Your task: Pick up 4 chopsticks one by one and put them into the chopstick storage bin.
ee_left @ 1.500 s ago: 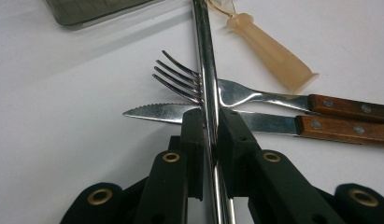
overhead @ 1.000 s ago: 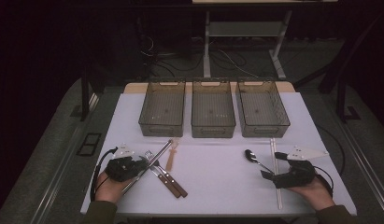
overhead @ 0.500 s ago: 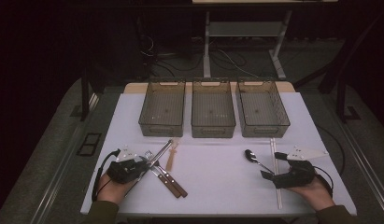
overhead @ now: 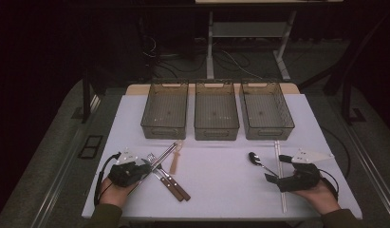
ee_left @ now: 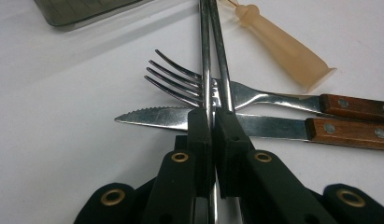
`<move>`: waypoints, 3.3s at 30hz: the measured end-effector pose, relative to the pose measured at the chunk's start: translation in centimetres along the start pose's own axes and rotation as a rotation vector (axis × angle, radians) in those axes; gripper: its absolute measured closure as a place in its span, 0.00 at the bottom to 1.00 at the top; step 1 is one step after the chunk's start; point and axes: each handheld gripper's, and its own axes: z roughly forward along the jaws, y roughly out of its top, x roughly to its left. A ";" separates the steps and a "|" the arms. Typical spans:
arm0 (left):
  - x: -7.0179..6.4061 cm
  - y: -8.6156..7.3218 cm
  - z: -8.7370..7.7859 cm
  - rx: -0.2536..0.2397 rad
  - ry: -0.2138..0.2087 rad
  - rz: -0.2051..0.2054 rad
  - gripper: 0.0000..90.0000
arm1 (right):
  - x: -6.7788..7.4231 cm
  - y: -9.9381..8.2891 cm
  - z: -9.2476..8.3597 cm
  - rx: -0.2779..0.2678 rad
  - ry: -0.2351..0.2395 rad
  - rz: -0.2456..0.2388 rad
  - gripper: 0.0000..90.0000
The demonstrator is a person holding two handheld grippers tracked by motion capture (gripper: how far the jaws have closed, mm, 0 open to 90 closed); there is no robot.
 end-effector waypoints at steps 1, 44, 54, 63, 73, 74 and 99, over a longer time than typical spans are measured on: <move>0.0 0.0 0.0 0.001 -0.001 -0.003 0.95 | 0.0 0.0 0.0 0.000 0.000 0.000 0.09; -0.9 2.2 -2.1 -0.044 -0.066 0.006 0.95 | 0.0 -0.1 0.2 -0.009 0.025 0.021 0.09; -0.8 3.2 -1.9 -0.060 -0.094 0.000 0.95 | 0.5 -0.2 1.2 -0.008 0.059 0.051 0.09; -0.9 4.3 -1.8 -0.083 -0.108 -0.001 0.95 | 0.8 -0.3 1.9 0.003 0.069 0.050 0.09; -1.1 5.7 -1.9 -0.116 -0.130 -0.007 0.95 | 0.7 -0.3 1.8 0.005 0.062 0.049 0.09; -1.1 5.9 -1.9 -0.122 -0.133 -0.007 0.95 | 0.7 -0.3 1.8 0.006 0.061 0.050 0.09; -0.5 10.2 -0.2 -0.170 -0.138 -0.007 0.95 | 0.7 -0.2 1.7 -0.003 0.066 0.042 0.09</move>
